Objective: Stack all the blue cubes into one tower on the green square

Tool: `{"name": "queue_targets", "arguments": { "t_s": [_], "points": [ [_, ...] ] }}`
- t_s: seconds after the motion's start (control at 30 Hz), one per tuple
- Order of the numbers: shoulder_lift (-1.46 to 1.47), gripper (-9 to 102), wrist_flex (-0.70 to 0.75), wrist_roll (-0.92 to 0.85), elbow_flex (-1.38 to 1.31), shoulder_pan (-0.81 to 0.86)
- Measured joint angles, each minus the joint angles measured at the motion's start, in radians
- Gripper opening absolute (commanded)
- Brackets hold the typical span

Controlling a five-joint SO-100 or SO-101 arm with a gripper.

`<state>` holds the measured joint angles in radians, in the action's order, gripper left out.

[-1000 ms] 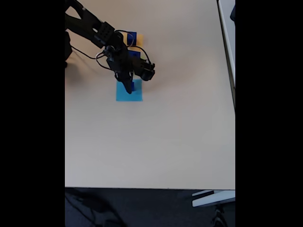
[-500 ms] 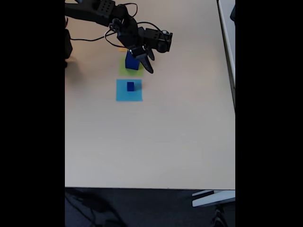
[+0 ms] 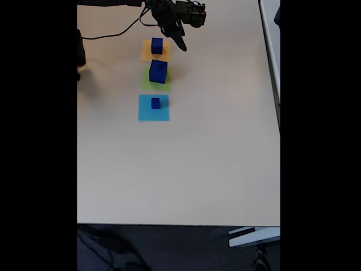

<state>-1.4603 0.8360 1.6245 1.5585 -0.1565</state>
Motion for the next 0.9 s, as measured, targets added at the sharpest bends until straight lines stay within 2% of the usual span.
{"name": "queue_targets", "arguments": {
  "t_s": [0.23,0.5,0.9],
  "points": [
    [0.028,19,0.046,0.023,-0.015,-0.067],
    [0.064,27,0.244,0.095,-0.117,-0.109],
    [0.064,27,0.268,0.109,-0.084,-0.077]
  ]
}}
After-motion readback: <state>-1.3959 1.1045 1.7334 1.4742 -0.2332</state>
